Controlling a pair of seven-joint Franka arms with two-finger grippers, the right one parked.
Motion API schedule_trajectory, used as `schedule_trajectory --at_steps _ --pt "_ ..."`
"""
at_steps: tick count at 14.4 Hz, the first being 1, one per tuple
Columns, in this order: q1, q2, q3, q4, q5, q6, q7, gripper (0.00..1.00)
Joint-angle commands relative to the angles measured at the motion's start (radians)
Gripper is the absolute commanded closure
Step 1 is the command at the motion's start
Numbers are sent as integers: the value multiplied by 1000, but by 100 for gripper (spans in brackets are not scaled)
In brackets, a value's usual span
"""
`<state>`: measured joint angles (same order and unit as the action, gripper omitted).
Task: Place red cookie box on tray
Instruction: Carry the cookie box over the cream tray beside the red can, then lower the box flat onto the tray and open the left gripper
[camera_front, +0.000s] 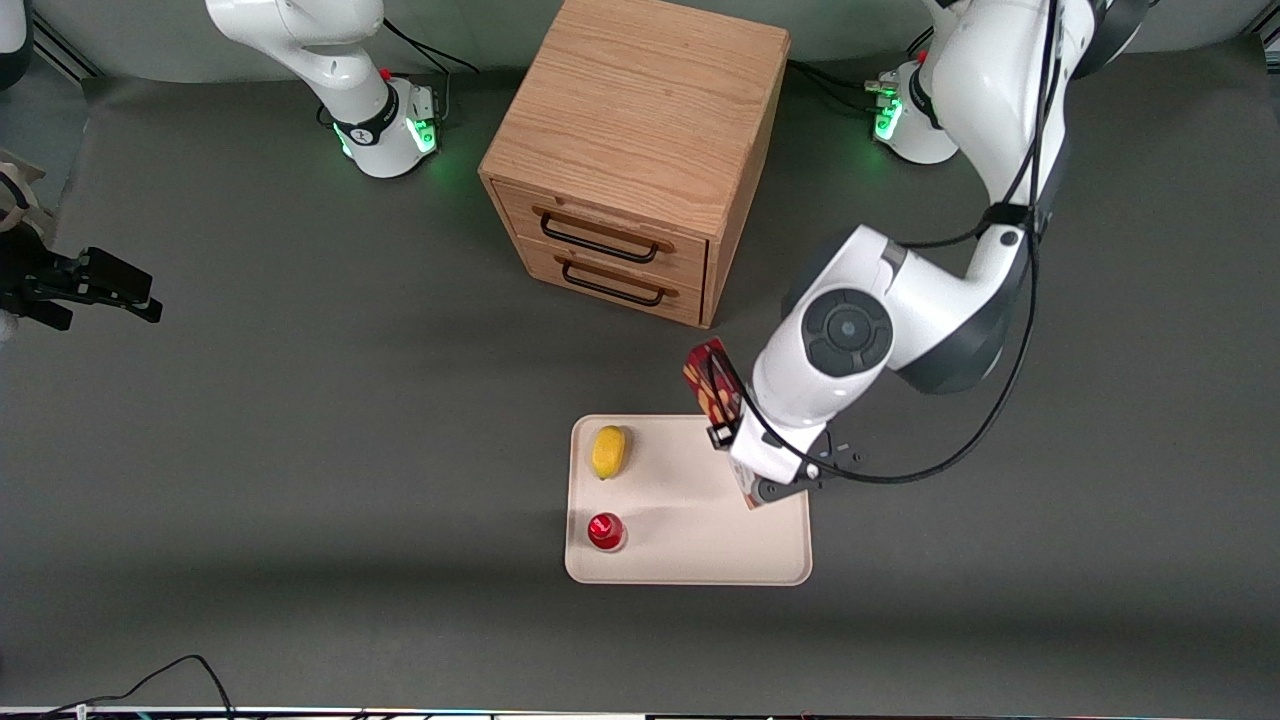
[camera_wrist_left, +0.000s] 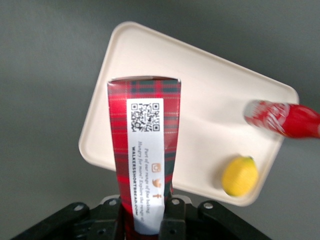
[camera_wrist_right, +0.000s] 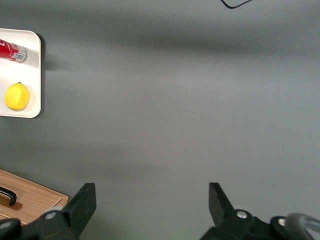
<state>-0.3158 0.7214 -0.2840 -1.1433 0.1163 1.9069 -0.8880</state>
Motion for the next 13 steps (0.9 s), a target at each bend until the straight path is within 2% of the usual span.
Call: schedule_trajectory --at_steps 1,13 --pt "1 1 46 -54 26 110 75 100" --pt "8 58 95 -292 72 510 77 100"
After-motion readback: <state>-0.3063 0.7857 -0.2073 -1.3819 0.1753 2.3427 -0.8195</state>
